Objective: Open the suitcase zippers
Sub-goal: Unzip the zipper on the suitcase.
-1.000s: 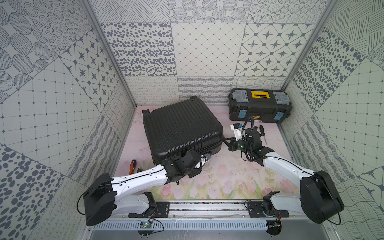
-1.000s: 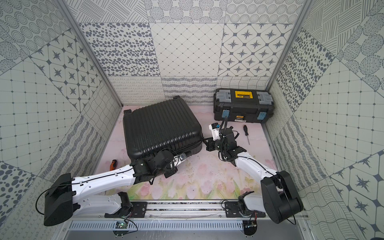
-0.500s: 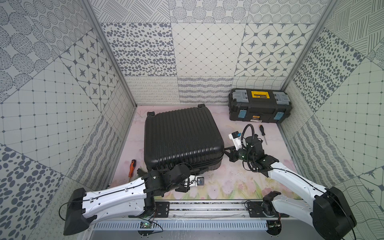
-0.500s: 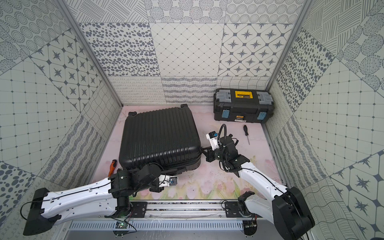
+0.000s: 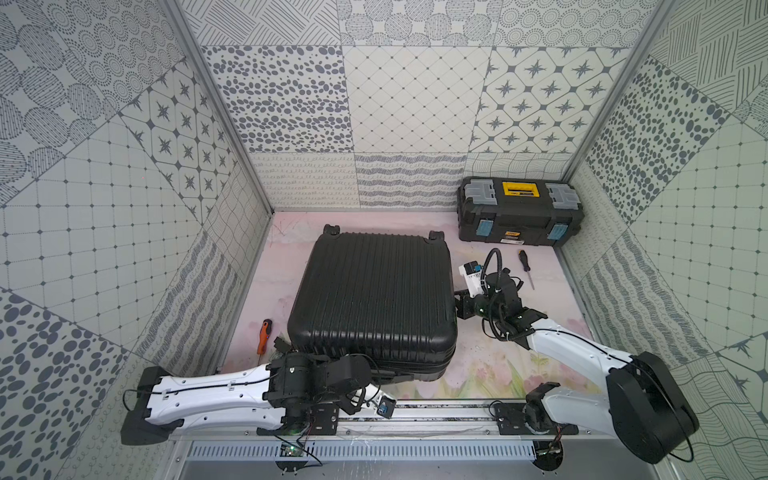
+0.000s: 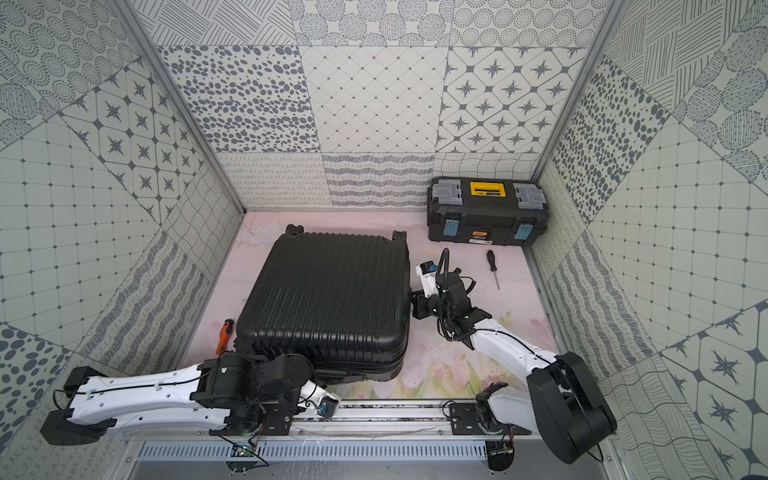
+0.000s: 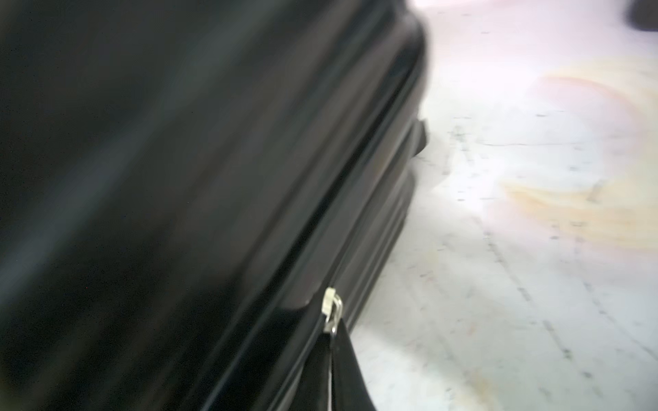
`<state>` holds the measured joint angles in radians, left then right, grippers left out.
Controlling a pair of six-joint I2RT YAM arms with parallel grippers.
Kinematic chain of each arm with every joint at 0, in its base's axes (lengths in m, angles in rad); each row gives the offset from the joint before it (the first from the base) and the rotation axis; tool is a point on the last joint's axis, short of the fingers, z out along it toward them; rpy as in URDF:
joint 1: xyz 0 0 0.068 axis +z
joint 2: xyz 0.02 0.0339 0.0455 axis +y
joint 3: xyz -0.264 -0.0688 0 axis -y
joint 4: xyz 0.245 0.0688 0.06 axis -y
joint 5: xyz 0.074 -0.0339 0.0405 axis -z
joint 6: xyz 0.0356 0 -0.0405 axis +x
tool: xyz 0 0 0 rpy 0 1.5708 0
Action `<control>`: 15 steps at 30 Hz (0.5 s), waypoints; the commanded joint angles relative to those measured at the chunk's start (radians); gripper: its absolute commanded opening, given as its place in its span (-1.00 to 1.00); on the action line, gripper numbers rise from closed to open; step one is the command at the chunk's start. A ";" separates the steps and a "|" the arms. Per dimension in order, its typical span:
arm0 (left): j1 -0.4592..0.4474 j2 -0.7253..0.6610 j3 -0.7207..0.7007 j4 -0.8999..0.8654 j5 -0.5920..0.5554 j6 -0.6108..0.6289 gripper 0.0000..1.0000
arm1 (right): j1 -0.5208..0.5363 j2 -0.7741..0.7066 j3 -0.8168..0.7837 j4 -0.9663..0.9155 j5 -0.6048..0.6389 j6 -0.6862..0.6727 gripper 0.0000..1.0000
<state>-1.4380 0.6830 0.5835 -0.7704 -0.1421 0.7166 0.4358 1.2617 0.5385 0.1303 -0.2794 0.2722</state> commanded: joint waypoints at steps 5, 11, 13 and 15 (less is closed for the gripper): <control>-0.071 -0.063 0.022 0.053 0.127 0.181 -1.00 | -0.122 0.187 0.041 0.249 0.020 0.046 -1.00; -0.093 -0.068 0.024 0.015 0.143 0.173 -1.00 | -0.209 0.311 0.150 0.277 -0.095 0.050 -1.00; -0.097 -0.069 0.021 0.006 0.145 0.174 -1.00 | -0.221 0.332 0.196 0.244 -0.106 0.035 -1.00; -0.102 -0.073 0.021 -0.008 0.144 0.178 -1.00 | -0.229 0.348 0.235 0.211 -0.112 0.005 -1.00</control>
<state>-1.5124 0.6250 0.5835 -0.7757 -0.1905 0.7349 0.2581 1.5776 0.7040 0.3313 -0.4835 0.2798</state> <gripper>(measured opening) 0.085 0.047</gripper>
